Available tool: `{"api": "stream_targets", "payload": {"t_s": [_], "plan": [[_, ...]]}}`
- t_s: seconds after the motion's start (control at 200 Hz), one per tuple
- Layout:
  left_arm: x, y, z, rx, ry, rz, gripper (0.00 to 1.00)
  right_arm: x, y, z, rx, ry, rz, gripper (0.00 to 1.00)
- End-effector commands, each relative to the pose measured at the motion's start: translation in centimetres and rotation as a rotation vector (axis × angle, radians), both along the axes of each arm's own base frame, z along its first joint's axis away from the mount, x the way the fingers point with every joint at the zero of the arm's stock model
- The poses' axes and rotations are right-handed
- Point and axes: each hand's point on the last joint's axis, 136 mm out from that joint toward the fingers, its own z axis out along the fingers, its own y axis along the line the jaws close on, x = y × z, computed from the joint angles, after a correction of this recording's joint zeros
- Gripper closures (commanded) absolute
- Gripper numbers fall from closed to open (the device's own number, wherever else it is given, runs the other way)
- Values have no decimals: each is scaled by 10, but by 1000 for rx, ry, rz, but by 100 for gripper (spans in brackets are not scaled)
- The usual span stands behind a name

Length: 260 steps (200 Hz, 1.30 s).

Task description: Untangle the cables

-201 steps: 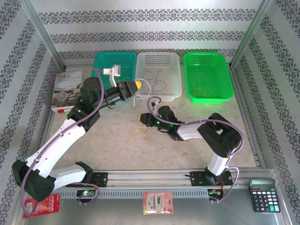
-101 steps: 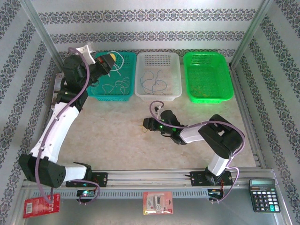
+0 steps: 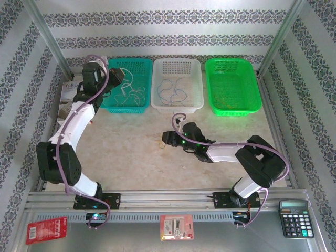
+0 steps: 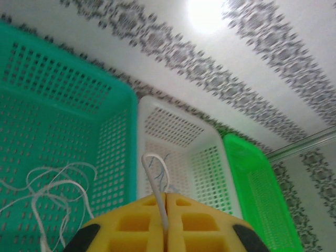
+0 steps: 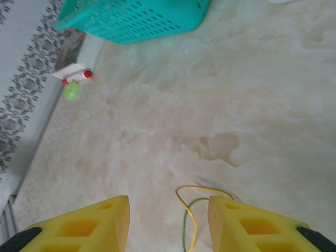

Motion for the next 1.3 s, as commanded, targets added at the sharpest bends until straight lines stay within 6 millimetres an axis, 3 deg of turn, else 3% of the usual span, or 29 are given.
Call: {"api": "stream_targets", "payload": {"t_s": [0.0, 0.03, 0.06, 0.185, 0.35, 0.555, 0.739, 0.949, 1.124, 1.294], "plan": [[2, 1, -35, 60, 82, -44, 50, -3, 1, 3, -94, -40, 22, 55], [1, -2, -40, 62, 110, -68, 34, -4, 1, 3, -113, -46, 26, 55], [0, -5, -44, 63, 134, -91, 24, -6, 1, 3, -130, -49, 32, 55], [-8, -11, -39, 60, 146, -128, 0, -11, 3, 2, -195, -63, 58, 54], [-27, -12, -23, 50, 127, -136, 0, -17, 11, -1, -256, -77, 98, 54], [-69, -19, -21, 0, 109, -144, 0, -24, 23, -8, -342, -92, 148, 55], [-112, -25, -41, -63, 124, -137, 0, -24, 26, -19, -406, -87, 163, 56], [-142, -30, -64, -113, 152, -136, 0, -24, 24, -39, -461, -60, 169, 60], [-149, -33, -75, -122, 171, -148, 0, -22, 29, -52, -476, -37, 183, 70], [-151, -37, -86, -126, 189, -156, 0, -22, 29, -54, -482, -40, 184, 90]]}}
